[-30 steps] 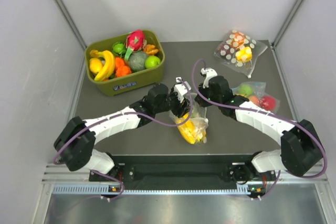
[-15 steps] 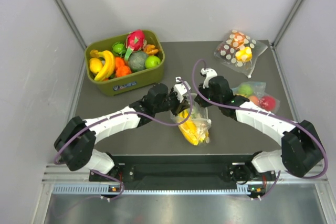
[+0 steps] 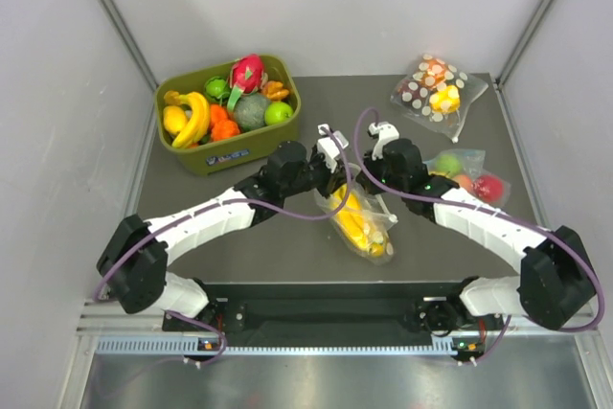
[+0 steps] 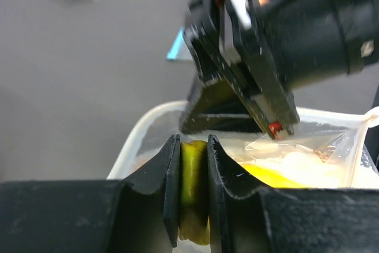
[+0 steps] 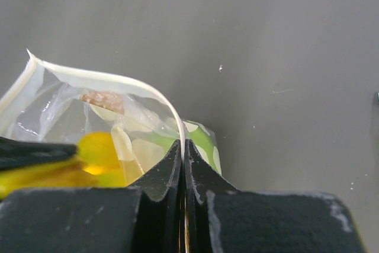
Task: Open the zip-top bag and remove the fake food
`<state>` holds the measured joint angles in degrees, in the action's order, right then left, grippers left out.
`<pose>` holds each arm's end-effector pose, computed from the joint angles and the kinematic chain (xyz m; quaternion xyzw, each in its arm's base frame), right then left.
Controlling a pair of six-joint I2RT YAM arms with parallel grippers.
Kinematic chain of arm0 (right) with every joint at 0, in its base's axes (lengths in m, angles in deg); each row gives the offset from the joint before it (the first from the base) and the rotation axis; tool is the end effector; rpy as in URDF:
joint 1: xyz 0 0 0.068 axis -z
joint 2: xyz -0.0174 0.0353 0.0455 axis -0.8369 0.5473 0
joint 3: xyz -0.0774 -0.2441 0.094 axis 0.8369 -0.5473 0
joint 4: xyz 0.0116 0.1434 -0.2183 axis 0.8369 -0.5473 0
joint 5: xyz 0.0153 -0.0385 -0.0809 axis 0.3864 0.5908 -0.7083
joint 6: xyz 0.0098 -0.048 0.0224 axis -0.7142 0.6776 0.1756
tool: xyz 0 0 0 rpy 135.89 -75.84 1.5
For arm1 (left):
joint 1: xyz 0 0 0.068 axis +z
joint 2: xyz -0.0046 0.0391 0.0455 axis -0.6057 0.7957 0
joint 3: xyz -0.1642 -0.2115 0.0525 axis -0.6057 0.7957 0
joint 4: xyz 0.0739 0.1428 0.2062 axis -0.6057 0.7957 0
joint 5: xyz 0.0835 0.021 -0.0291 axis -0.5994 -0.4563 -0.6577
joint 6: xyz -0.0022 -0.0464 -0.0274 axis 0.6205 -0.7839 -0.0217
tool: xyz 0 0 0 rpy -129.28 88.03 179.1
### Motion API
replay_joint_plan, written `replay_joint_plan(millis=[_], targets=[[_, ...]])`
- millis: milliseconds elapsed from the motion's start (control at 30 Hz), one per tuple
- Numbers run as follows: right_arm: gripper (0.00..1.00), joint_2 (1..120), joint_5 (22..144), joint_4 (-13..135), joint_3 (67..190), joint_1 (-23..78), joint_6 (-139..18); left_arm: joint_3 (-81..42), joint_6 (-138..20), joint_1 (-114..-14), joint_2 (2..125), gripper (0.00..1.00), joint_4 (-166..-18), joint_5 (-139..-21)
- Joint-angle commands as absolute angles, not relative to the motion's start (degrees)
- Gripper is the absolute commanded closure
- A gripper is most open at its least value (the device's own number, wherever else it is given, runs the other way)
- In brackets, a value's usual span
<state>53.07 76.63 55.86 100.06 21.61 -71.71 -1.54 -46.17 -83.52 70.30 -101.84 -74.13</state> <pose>0.2329 0.1651 0.2522 -0.1371 0.8648 0.2224 0.4287 0.2229 -0.2454 0.2845 0.3866 0.6947 -0.3206 0.5150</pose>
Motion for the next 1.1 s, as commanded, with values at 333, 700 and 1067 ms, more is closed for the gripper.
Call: replay_joint_plan(millis=[333, 700, 1067], targets=[[1.0, 50.3, 74.5, 56.5, 98.7, 20.1, -71.7, -6.0, -38.9, -83.6, 61.1, 1.0, -103.0, -85.6], [1.0, 47.8, 73.2, 54.7, 97.8, 20.0, -71.5, -5.5, -32.7, -83.5, 60.2, 1.0, -104.3, -95.0], [1.0, 46.8, 73.3, 54.1, 97.2, 19.7, -71.4, -9.8, -28.5, -83.4, 62.9, 1.0, -110.8, -91.9]])
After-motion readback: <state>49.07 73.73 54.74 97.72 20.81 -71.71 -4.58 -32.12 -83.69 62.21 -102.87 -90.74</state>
